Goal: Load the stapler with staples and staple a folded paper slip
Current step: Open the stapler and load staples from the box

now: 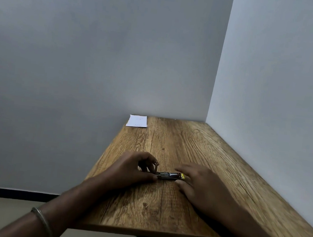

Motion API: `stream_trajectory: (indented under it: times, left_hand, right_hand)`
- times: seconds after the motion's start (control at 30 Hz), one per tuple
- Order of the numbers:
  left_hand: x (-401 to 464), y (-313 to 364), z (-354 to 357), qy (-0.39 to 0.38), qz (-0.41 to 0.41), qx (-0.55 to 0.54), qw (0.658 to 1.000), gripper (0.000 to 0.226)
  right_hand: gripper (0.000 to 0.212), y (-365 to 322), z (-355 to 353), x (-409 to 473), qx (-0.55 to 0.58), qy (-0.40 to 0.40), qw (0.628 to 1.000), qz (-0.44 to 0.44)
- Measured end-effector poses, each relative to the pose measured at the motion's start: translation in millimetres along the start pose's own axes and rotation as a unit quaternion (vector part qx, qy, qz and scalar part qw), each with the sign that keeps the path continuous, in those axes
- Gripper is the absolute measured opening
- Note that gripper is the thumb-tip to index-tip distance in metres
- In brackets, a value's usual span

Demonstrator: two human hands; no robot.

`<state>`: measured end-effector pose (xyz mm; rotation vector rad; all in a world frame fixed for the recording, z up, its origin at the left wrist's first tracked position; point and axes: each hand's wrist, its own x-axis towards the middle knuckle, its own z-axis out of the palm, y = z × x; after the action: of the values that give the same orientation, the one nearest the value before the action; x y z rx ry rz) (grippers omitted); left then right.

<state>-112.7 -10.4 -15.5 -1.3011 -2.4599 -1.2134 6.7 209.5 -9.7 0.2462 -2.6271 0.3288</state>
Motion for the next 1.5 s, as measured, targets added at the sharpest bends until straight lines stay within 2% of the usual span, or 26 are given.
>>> stream_trajectory:
  times: [0.23,0.43,0.7,0.87,0.93,1.03,1.13,1.2,1.27,1.33,1.4,1.47,1.5]
  left_hand:
    - [1,-5,1,-0.006,-0.010,0.031,0.999,0.039]
    - [1,-6,1,-0.013,-0.013,0.055,0.998,0.023]
    - [1,-9,1,-0.016,-0.004,0.057,0.998,0.024]
    - [1,-7,2,-0.015,0.003,0.066,0.998,0.025]
    - [1,-7,2,-0.015,0.002,0.078,0.997,0.026]
    - [2,-6,1,-0.021,-0.006,0.085,0.996,0.027]
    - [1,-4,1,-0.024,-0.013,0.084,0.996,0.024]
    - [0,-3,0,-0.022,-0.020,0.079,0.996,0.021]
    - [0,-2,-1,-0.011,-0.031,0.058,0.998,0.019]
    - [-1,1,-2,0.017,-0.042,0.037,0.998,0.017]
    - [-1,8,-1,0.059,-0.032,0.038,0.997,0.016]
    - [-1,19,1,0.103,-0.002,0.078,0.992,0.017]
    - [-2,24,2,0.120,0.018,0.112,0.986,0.018]
  right_hand:
    - [0.033,0,4,-3,-0.002,-0.018,1.000,-0.004]
    - [0.028,-2,0,3,0.037,-0.043,0.998,0.009]
    - [0.029,-13,1,17,0.073,-0.098,0.992,0.008]
    - [0.030,-18,0,17,0.105,-0.098,0.990,0.016]
    - [0.030,-20,-1,16,0.116,-0.082,0.990,0.022]
    - [0.028,-22,-2,14,0.142,-0.009,0.987,0.069]
    - [0.027,-32,-5,12,0.215,0.054,0.966,0.130]
    - [0.029,-39,-5,11,0.287,0.088,0.935,0.188]
    - [0.026,-47,-4,10,0.405,0.110,0.865,0.274]
    - [0.022,-55,-3,9,0.550,0.108,0.744,0.363]
    - [0.031,-61,-2,11,0.664,0.089,0.620,0.409]
    - [0.048,-67,-4,15,0.737,0.072,0.521,0.424]
    - [0.053,-68,-5,18,0.762,0.072,0.484,0.425]
